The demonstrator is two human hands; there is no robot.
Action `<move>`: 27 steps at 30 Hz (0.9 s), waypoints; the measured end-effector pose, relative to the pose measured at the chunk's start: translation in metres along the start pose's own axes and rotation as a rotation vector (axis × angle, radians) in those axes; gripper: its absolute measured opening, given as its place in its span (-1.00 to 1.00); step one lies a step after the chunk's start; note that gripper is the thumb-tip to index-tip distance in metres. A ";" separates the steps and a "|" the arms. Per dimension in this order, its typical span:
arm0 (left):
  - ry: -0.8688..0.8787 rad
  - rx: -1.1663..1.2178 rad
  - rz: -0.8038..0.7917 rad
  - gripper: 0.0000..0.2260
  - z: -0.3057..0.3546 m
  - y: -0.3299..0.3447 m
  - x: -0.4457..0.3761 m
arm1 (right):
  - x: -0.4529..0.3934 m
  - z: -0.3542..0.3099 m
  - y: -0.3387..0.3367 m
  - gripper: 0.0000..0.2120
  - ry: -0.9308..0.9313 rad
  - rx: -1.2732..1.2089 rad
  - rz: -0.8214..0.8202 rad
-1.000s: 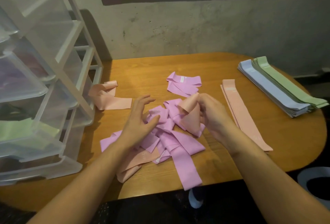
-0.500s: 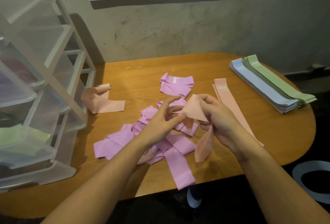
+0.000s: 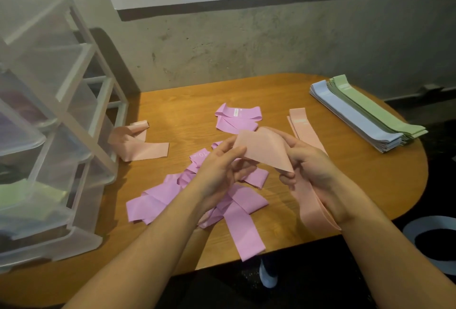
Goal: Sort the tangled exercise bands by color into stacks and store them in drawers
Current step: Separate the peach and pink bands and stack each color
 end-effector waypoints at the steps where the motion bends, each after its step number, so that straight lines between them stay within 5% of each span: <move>1: 0.023 0.048 0.031 -0.80 0.001 -0.002 -0.001 | 0.002 0.000 -0.001 -0.33 0.003 0.003 0.026; 5: 0.124 0.078 0.129 -0.66 0.010 -0.009 -0.002 | 0.008 0.001 -0.004 -0.38 0.011 0.097 0.112; 11: 0.244 -0.150 0.222 -0.50 0.029 -0.004 -0.005 | 0.009 0.009 -0.008 -0.80 -0.011 0.217 0.163; 17: 0.313 -0.151 0.218 -0.69 0.048 0.015 -0.008 | 0.012 0.010 -0.017 -0.89 0.017 0.332 0.201; 21: 0.370 -0.207 0.256 -0.58 0.059 0.021 -0.018 | 0.015 0.009 -0.025 -0.80 0.031 0.256 0.211; 27: 0.223 0.193 0.208 -0.62 0.058 0.033 -0.041 | 0.018 0.011 -0.045 -0.76 0.049 0.211 0.254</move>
Point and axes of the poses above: each hand's wrist, its own x-axis away from the middle knuckle, its own y-axis out of the palm, z = x × y, the point moved 5 cm from there along -x, towards the middle knuckle, and after that the axes turned 12 degrees about -z, right-handed, at the moved point
